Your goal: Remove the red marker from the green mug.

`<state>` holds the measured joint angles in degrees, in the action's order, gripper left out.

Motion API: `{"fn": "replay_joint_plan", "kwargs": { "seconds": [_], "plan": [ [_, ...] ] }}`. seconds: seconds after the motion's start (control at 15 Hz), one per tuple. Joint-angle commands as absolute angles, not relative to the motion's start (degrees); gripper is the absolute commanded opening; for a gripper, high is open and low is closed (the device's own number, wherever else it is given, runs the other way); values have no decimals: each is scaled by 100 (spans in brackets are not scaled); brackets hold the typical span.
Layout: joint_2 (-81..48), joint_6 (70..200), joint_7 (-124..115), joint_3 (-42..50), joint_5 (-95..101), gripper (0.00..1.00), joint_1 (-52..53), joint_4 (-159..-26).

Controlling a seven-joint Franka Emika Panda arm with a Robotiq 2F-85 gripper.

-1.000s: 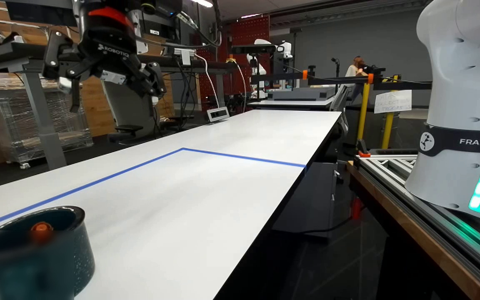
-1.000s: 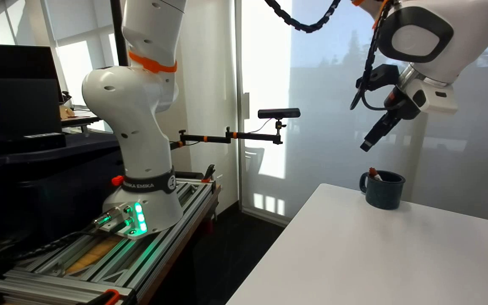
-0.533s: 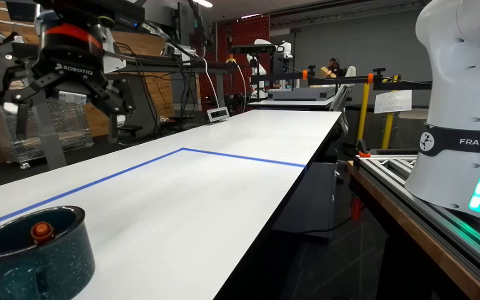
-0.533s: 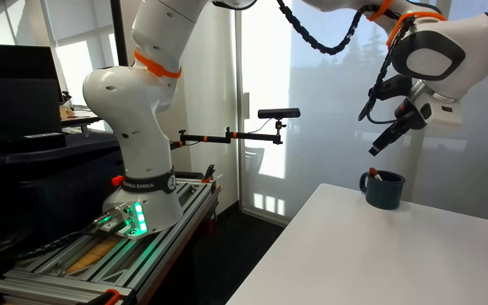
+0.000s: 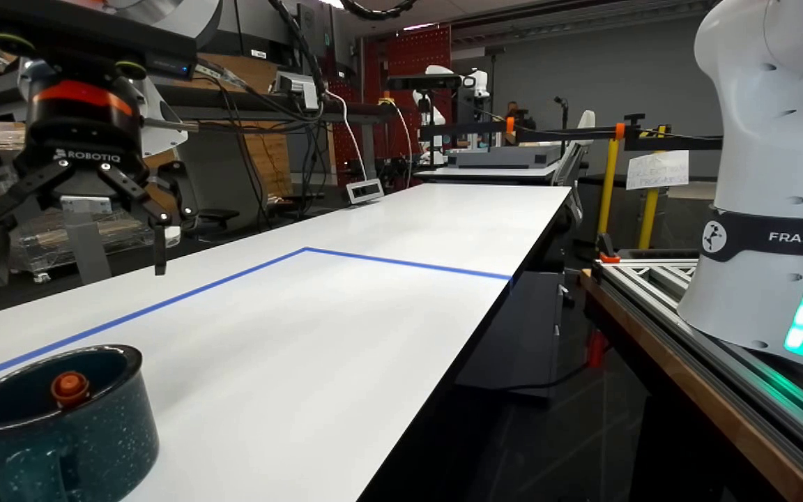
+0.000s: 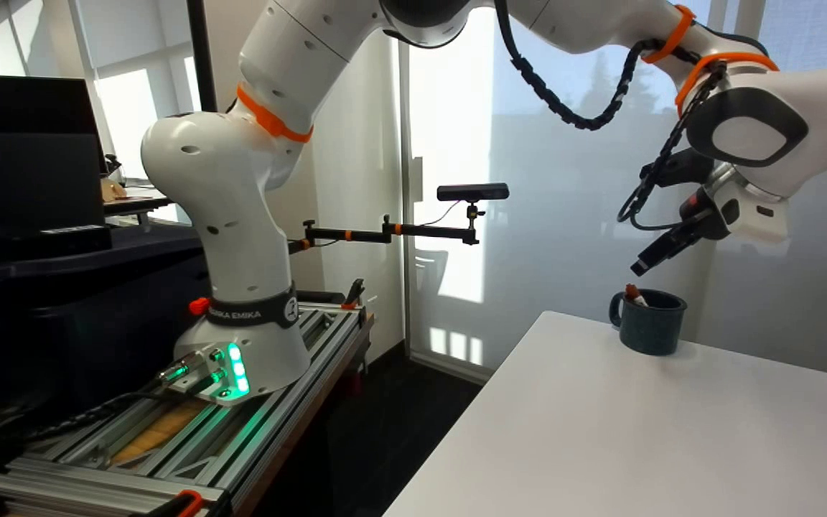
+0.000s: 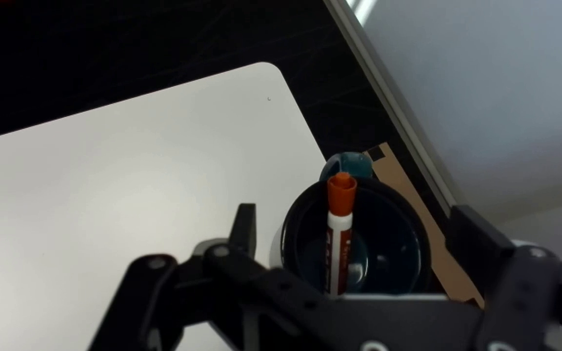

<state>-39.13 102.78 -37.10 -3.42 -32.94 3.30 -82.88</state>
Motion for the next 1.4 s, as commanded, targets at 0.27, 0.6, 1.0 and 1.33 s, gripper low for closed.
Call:
{"fn": "replay_joint_plan", "kwargs": {
  "seconds": [0.27,0.6,1.0,1.33],
  "plan": [
    [-4609,9795,-4039,-443,-3327,80,379,-7379],
    [-4904,9656,-4122,-507,-3346,73,380,-7071],
    [-5222,9568,-4220,-551,-3351,55,369,-6765],
    [-5417,9425,-4324,-604,-3357,56,376,-6547]
  ]
}}
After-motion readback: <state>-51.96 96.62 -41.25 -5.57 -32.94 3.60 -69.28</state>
